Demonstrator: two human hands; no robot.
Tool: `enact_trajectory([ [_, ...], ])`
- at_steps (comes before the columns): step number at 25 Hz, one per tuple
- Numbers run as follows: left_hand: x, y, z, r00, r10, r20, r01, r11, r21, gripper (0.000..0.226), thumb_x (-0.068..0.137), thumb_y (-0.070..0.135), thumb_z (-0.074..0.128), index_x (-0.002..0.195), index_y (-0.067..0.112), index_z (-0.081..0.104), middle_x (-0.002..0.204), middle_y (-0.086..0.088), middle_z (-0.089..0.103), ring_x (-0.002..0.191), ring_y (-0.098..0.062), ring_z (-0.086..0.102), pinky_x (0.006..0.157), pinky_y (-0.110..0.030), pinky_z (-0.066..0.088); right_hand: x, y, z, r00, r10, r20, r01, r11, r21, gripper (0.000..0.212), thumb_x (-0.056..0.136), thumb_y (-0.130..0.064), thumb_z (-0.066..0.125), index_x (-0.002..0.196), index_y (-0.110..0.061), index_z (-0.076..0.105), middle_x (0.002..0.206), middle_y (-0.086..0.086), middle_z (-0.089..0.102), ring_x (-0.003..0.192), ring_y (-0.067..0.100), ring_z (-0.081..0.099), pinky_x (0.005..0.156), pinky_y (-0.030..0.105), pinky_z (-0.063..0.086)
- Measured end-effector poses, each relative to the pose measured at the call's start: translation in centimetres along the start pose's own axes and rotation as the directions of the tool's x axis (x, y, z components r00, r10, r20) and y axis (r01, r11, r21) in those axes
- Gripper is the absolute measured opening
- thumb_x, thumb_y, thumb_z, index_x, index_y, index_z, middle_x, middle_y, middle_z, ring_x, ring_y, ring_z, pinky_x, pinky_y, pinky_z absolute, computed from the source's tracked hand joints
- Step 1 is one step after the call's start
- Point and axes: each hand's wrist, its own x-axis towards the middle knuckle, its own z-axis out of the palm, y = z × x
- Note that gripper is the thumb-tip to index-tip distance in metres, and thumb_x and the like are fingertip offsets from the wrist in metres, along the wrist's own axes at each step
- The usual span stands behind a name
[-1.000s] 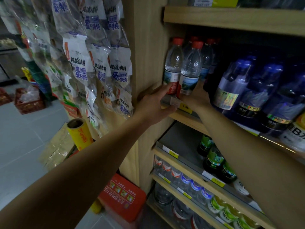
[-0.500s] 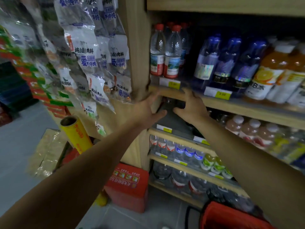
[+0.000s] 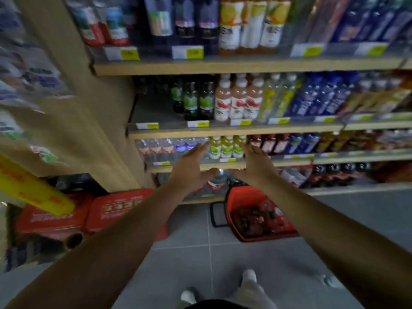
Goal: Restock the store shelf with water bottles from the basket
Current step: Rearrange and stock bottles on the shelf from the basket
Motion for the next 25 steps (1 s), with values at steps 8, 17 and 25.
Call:
enact_trajectory([
  [8,2.0,6.6,17.0,0.967,0.019,0.252,-0.013,1.000,-0.025,0.090,0.081,0.045,0.075,0.154,0.022,0.029,0.159,-0.006,0.031,0.145,-0.021,0.033,0.116,-0.039,0.034,-7.3,20.0,1.3,0.969,0.247,0.025,-0.248,0.963,0.107,0.079,0.070,-0.049,0.069,0.138,-0.015,0.046,0.138,0.012,0.051,0.126,0.035,0.049,0.102,0.041,0.043],
  [17,4.4,7.9,31.9,0.902,-0.265,0.340,0.241,0.964,0.110,0.084,0.083,0.041,0.074,0.153,0.023,0.032,0.158,-0.008,0.034,0.146,-0.023,0.032,0.116,-0.040,0.034,-5.9,37.9,4.9,0.904,0.315,0.289,-0.364,0.922,0.134,0.077,0.072,-0.049,0.068,0.139,-0.019,0.046,0.128,0.015,0.058,0.115,0.038,0.055,0.097,0.044,0.046],
  [25,7.1,0.7,41.3,0.841,-0.351,0.411,0.311,0.936,0.164,0.084,0.084,0.038,0.074,0.154,0.023,0.029,0.156,-0.003,0.037,0.142,-0.020,0.037,0.114,-0.035,0.034,-2.6,44.5,14.3,0.868,0.300,0.395,-0.388,0.907,0.163,0.075,0.081,-0.032,0.074,0.146,-0.019,0.039,0.137,0.014,0.050,0.121,0.038,0.050,0.096,0.044,0.046],
])
